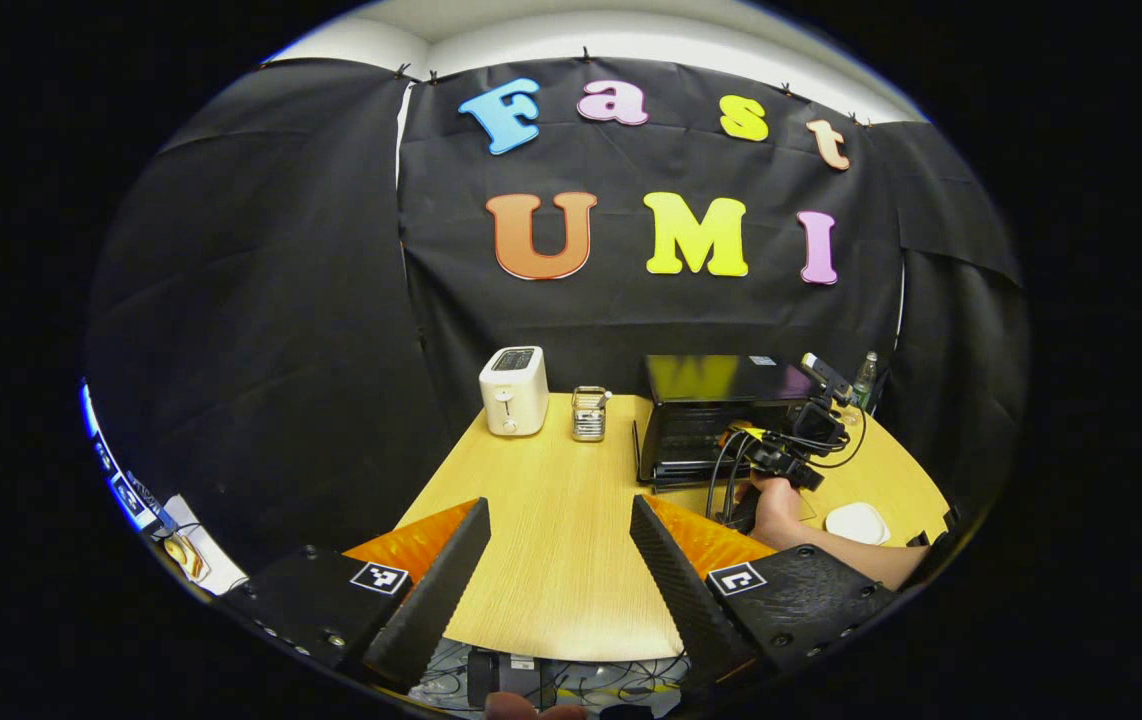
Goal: Open the electric oven with the left hand, put the food in, and close the electric oven.
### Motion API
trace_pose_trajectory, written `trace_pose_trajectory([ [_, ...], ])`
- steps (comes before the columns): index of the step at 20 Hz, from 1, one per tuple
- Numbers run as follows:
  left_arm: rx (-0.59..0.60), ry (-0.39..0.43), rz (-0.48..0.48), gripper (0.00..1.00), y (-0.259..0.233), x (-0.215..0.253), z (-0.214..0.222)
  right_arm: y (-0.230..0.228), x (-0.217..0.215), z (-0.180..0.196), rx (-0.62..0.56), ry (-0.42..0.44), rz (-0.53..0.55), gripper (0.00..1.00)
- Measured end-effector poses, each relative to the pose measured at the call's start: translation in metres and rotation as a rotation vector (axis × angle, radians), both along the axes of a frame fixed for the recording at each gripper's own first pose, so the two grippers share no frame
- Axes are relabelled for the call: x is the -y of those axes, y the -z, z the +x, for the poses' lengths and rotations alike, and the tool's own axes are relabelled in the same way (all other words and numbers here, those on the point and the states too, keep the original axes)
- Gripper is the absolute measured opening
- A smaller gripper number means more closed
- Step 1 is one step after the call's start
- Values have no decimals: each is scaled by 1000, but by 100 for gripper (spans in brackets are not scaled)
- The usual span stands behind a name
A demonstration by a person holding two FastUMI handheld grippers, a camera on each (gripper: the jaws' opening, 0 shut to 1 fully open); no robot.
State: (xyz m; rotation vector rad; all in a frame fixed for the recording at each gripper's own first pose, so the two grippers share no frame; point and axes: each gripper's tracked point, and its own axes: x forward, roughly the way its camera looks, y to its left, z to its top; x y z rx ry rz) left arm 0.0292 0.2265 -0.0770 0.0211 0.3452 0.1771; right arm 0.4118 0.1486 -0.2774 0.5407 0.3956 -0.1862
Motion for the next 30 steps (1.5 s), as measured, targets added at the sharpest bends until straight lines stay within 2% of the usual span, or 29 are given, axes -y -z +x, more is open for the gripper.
trace_pose_trajectory([
  [8, -15, -32, -2, 93, 0, -11, -3, 6, -6, 30, -14, 6, -13, 76],
  [9, -17, -31, 1, 93, 0, -11, -4, 7, -10, 30, -20, -2, -17, 80],
  [15, -10, -36, -26, 93, -1, -10, -5, 4, -8, 14, -43, 0, 14, 90],
  [21, 18, -21, -74, 93, -2, 12, -5, -13, -8, -27, -41, -73, -27, 90],
  [26, 29, 13, -131, 93, 3, 39, -4, -37, -8, -84, -11, -189, -117, 90],
  [30, 39, 62, -157, 93, 6, 57, 7, -60, -4, -137, 3, -249, -173, 90],
])
